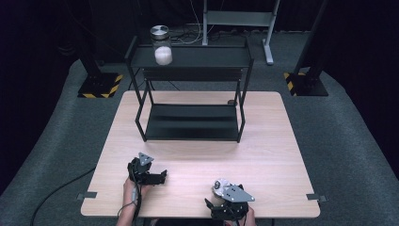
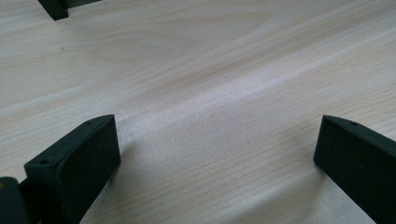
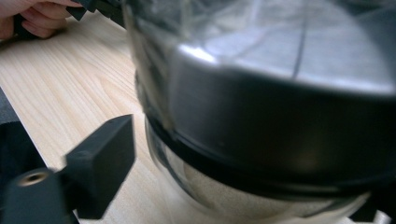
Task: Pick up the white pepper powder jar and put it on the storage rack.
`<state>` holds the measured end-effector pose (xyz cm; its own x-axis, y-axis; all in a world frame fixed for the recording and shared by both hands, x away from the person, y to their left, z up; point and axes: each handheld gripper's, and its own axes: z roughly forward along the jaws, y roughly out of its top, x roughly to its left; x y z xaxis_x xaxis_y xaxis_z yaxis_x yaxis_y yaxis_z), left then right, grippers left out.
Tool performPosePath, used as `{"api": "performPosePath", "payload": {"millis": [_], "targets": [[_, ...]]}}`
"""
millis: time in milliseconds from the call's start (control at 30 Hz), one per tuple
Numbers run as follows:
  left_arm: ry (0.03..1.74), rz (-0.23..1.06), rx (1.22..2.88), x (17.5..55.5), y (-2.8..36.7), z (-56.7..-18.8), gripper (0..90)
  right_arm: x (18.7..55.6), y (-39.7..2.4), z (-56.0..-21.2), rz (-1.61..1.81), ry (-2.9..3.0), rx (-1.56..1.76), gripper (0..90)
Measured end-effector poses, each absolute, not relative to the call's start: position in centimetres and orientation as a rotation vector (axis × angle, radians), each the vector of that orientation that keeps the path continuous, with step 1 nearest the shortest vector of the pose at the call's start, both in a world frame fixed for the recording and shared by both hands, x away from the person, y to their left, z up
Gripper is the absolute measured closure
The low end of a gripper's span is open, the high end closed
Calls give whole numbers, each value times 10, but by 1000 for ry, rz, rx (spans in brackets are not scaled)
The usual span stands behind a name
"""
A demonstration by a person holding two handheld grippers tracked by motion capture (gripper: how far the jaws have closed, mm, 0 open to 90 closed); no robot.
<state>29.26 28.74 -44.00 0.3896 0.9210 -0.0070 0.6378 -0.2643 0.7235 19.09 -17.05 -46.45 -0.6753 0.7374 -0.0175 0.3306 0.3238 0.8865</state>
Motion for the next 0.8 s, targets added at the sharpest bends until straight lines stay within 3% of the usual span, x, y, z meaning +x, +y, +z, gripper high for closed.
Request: {"api": "performPosePath", "payload": {"millis": [267, 800], "targets": [[1332, 562, 2003, 293, 287, -440, 0, 188, -174, -467, 1327, 2137, 970, 293], [1332, 561, 2002, 293, 287, -440, 0, 186, -177, -469, 1372, 2094, 976, 303]]}}
